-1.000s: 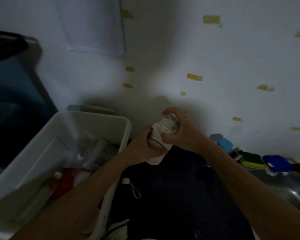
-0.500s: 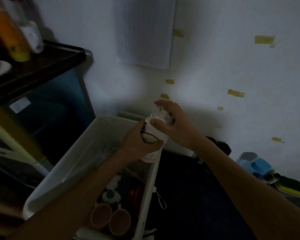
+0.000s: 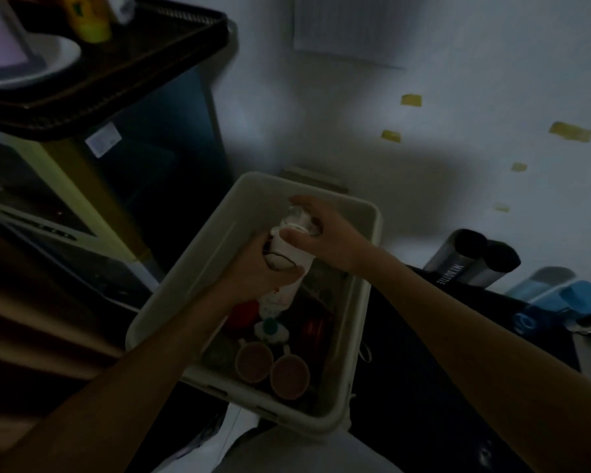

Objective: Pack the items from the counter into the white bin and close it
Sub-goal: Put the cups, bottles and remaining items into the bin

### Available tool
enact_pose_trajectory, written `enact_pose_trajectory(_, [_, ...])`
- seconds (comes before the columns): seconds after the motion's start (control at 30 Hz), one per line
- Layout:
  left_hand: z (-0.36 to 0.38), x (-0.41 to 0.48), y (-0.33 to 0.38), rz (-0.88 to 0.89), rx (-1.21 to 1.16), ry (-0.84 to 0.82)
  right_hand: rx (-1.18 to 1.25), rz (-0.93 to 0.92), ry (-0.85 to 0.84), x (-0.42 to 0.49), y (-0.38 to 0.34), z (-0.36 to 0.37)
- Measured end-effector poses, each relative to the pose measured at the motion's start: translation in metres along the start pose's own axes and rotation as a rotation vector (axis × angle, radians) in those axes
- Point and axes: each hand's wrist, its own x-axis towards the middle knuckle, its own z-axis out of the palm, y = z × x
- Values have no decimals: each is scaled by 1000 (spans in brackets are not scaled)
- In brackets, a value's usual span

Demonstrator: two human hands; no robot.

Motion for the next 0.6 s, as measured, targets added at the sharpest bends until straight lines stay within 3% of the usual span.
enact_pose_trajectory(0.27, [-24,-7,-39,-146,93,36,-32,117,-4,14,18,61])
enact_pose_trajectory(0.43, [-37,-5,-45,-145,160,73,51,137,46,21,21,81])
enact_pose_trajectory(0.6, [-47,-2,-60,-258,177,34,125,205,10,26,22,95])
